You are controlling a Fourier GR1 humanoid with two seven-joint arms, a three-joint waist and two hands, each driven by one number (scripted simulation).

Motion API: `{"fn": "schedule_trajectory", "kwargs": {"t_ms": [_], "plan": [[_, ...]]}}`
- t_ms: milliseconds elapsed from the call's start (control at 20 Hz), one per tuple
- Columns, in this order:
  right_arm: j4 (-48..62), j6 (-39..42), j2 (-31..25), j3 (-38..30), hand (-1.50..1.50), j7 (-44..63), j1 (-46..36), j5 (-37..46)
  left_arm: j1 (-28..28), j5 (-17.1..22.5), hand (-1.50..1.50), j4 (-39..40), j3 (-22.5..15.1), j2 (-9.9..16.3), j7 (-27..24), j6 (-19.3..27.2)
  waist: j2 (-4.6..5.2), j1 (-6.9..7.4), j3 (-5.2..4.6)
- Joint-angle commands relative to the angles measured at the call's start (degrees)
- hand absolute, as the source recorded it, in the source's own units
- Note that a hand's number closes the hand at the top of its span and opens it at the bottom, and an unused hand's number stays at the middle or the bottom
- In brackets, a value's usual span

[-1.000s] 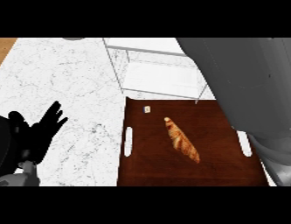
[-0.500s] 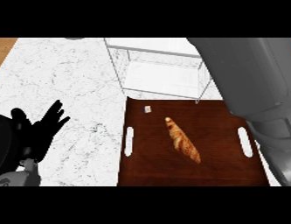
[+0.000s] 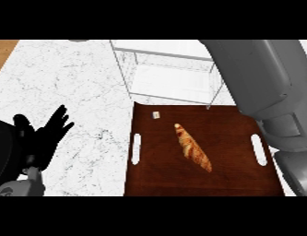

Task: Pick the bell pepper from the tray and place it in the tiered shelf

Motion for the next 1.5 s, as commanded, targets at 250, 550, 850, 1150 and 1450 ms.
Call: {"fn": "schedule_trajectory", "kwargs": {"t_ms": [250, 550, 850, 1150, 1450], "plan": [[2.5, 4.8, -1.6, 0.5, 1.5, -1.0, -3.2, 1.1, 2.7, -2.1, 0.0, 1.0, -1.4, -2.2, -0.8, 1.5, -0.15, -0.57, -0.24], [2.1, -9.9, -0.4, -6.6, -1.5, -0.6, -0.5, -1.8, 1.5, -0.4, 0.0, 1.3, 0.1, -0.3, 0.3, -0.8, 0.1, -0.29, -0.22], [-0.6, -15.5, 0.5, -11.4, -1.5, -1.9, -0.2, -6.3, 1.7, 0.3, 0.0, 0.1, 0.5, -0.2, 1.1, -1.3, 0.01, -0.24, -0.2], [-5.1, -21.3, 2.1, -15.1, -1.5, 0.5, -2.5, -9.9, -0.9, -0.4, 0.0, 1.3, 1.0, 0.3, 1.9, -0.6, -0.09, -0.77, -0.21], [-8.5, -27.2, -2.8, -14.6, -1.5, 2.1, 0.9, -5.3, 0.2, -0.3, 0.0, 2.7, 1.7, 0.6, 0.2, -1.6, -0.22, -1.29, -0.23]]}}
